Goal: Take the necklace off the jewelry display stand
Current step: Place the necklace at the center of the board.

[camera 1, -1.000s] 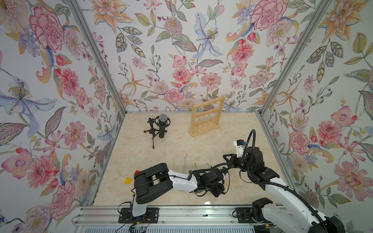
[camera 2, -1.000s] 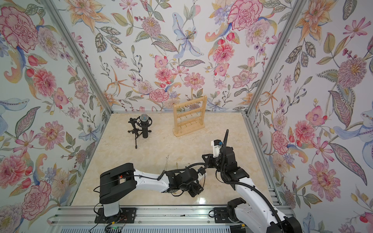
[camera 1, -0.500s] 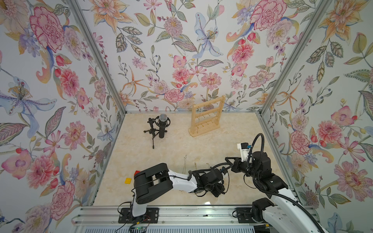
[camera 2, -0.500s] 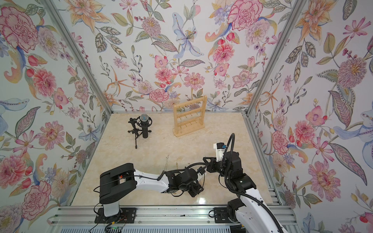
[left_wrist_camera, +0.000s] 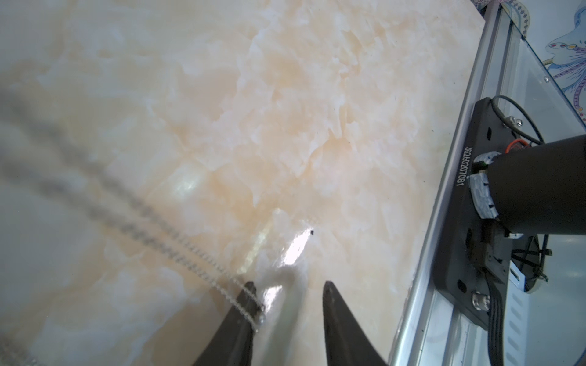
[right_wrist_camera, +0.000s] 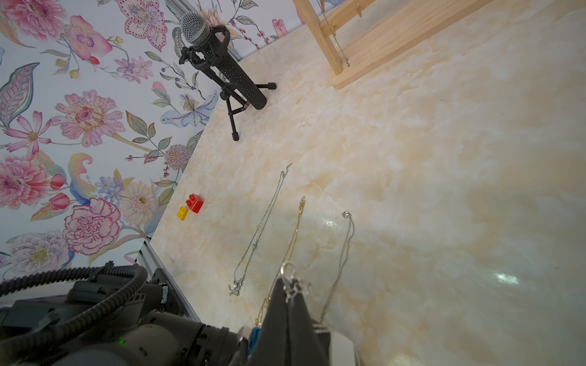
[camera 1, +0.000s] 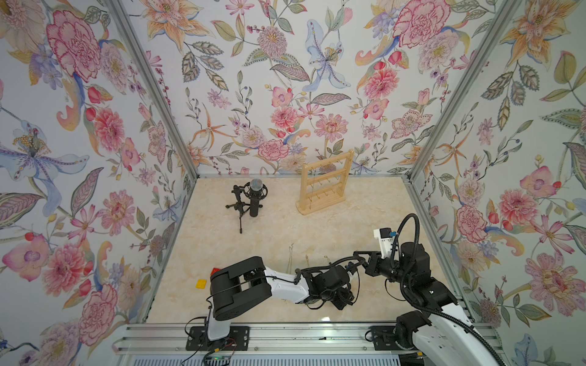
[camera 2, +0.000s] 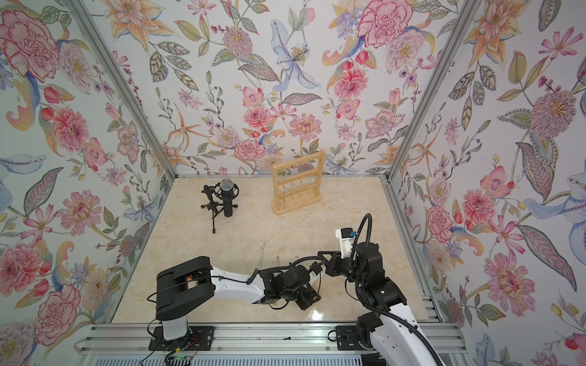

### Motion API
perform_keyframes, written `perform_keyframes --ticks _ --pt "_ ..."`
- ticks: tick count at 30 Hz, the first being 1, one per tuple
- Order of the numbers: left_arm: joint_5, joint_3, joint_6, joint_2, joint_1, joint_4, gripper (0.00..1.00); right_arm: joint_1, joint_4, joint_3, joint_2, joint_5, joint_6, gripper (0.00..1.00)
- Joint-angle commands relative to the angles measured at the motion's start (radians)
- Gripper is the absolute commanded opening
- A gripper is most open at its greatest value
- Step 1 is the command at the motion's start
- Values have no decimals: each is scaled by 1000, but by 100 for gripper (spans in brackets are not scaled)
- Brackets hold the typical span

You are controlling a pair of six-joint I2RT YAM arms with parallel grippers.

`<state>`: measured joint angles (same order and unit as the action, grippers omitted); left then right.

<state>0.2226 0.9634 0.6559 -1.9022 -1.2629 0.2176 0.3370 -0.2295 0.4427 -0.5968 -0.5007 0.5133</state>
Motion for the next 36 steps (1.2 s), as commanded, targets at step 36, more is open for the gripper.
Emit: perform_keyframes --ticks 36 --pt "-281 -159 -97 298 -116 -58 60 139 -219 27 201 -104 16 0"
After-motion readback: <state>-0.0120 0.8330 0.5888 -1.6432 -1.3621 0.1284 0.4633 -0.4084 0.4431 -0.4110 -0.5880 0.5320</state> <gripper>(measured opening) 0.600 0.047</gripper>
